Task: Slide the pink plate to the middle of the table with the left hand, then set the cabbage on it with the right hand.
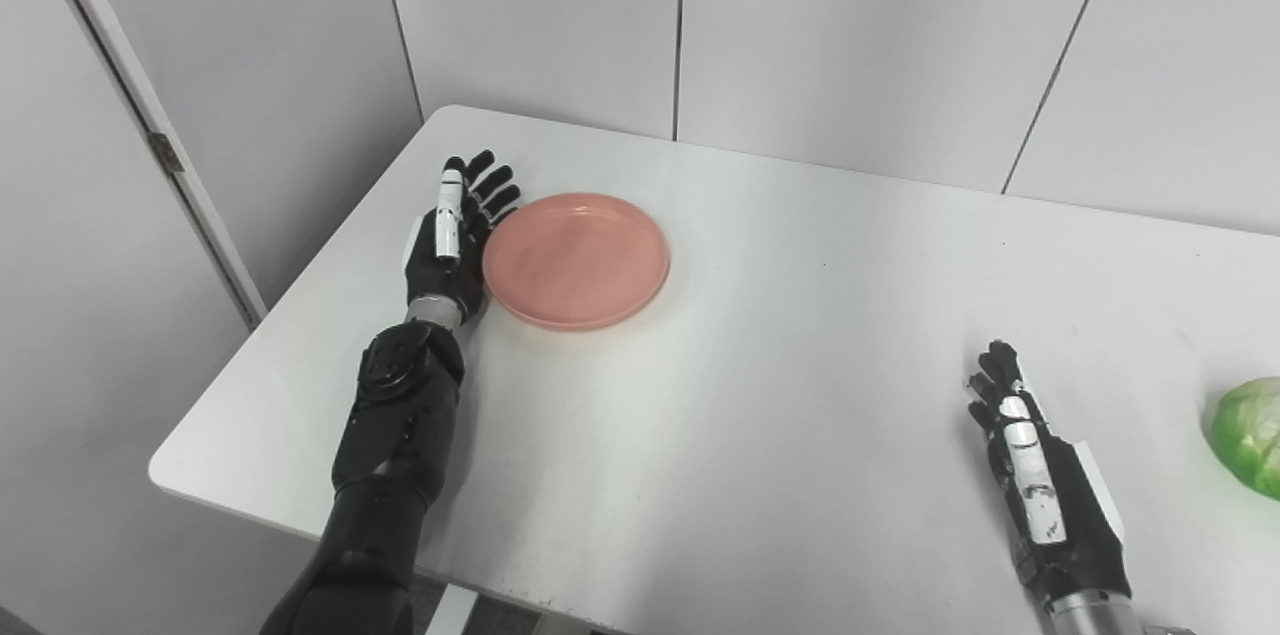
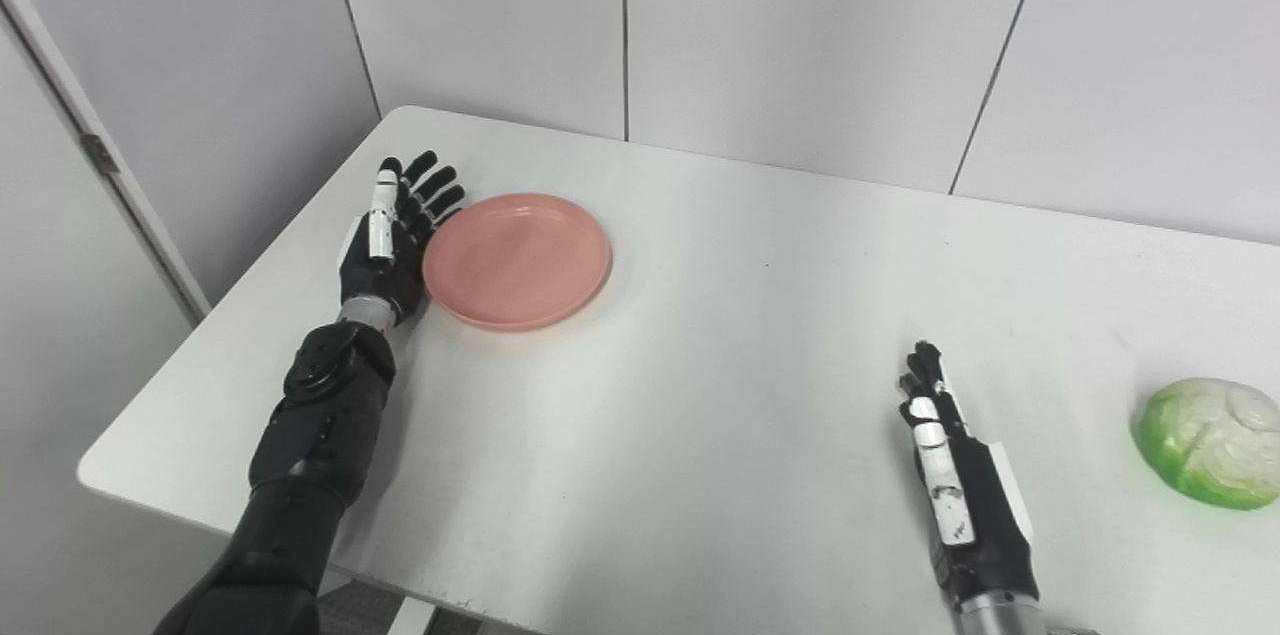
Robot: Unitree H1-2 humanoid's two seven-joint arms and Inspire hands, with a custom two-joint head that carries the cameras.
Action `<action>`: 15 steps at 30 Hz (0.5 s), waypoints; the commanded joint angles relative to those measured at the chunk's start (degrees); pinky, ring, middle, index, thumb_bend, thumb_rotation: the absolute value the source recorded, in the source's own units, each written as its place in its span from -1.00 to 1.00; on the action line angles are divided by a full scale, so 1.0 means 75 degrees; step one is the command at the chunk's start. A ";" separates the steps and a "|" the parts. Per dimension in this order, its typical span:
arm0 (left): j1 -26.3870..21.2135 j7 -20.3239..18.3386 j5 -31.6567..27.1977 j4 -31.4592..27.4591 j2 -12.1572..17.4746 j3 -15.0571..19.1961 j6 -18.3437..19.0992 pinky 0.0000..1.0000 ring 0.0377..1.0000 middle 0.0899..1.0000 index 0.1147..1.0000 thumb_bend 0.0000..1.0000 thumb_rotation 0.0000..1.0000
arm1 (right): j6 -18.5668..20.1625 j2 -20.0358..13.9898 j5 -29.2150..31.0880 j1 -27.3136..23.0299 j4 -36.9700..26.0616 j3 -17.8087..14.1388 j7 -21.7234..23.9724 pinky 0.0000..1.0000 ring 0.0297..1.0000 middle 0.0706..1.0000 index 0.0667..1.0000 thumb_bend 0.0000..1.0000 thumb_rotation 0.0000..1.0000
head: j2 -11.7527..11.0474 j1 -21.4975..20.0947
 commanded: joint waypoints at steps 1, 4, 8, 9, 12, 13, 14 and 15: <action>0.0036 -0.0098 -0.0084 -0.0132 -0.0089 -0.0078 0.0255 0.67 0.67 0.67 0.63 -0.11 1.00 | 0.0277 0.0042 -0.0007 0.0145 -0.0042 0.0042 0.0019 1.00 1.00 1.00 1.00 -0.54 1.00 | -0.0004 -0.0014; 0.0052 -0.0128 -0.0132 -0.0298 -0.0200 -0.0120 0.0351 0.66 0.67 0.67 0.63 -0.11 1.00 | 0.0325 0.0057 -0.0003 0.0156 -0.0085 0.0062 0.0010 1.00 1.00 1.00 1.00 -0.55 1.00 | 0.0025 -0.0074; 0.0056 -0.0135 -0.0200 -0.0543 -0.0300 -0.0190 0.0575 0.67 0.67 0.66 0.62 -0.10 1.00 | 0.0405 0.0087 -0.0025 0.0165 -0.0153 0.0081 -0.0024 1.00 1.00 1.00 1.00 -0.55 1.00 | 0.0071 -0.0139; 0.0058 -0.0156 -0.0231 -0.0610 -0.0330 -0.0211 0.0654 0.68 0.68 0.67 0.63 -0.10 1.00 | 0.0425 0.0095 -0.0033 0.0165 -0.0158 0.0085 -0.0033 1.00 1.00 1.00 1.00 -0.55 1.00 | 0.0096 -0.0188; 0.0065 -0.0222 -0.0346 -0.0748 -0.0462 -0.0256 0.0835 0.69 0.68 0.67 0.63 -0.09 1.00 | 0.0458 0.0111 -0.0099 0.0173 -0.0196 0.0110 -0.0072 1.00 1.00 1.00 1.00 -0.54 1.00 | 0.0120 -0.0259; 0.0062 -0.0236 -0.0397 -0.0772 -0.0520 -0.0264 0.0880 0.70 0.69 0.68 0.63 -0.09 1.00 | 0.0461 0.0118 -0.0124 0.0177 -0.0204 0.0116 -0.0088 1.00 1.00 1.00 1.00 -0.54 1.00 | 0.0135 -0.0296; 0.0061 -0.0239 -0.0421 -0.0797 -0.0582 -0.0281 0.0924 0.70 0.69 0.68 0.63 -0.09 1.00 | 0.0446 0.0124 -0.0142 0.0180 -0.0209 0.0121 -0.0092 1.00 1.00 1.00 1.00 -0.54 1.00 | 0.0147 -0.0322; 0.0066 -0.0235 -0.0437 -0.0832 -0.0640 -0.0304 0.0979 0.70 0.69 0.68 0.62 -0.09 1.00 | 0.0441 0.0134 -0.0151 0.0183 -0.0213 0.0122 -0.0097 1.00 1.00 1.00 1.00 -0.54 1.00 | 0.0159 -0.0349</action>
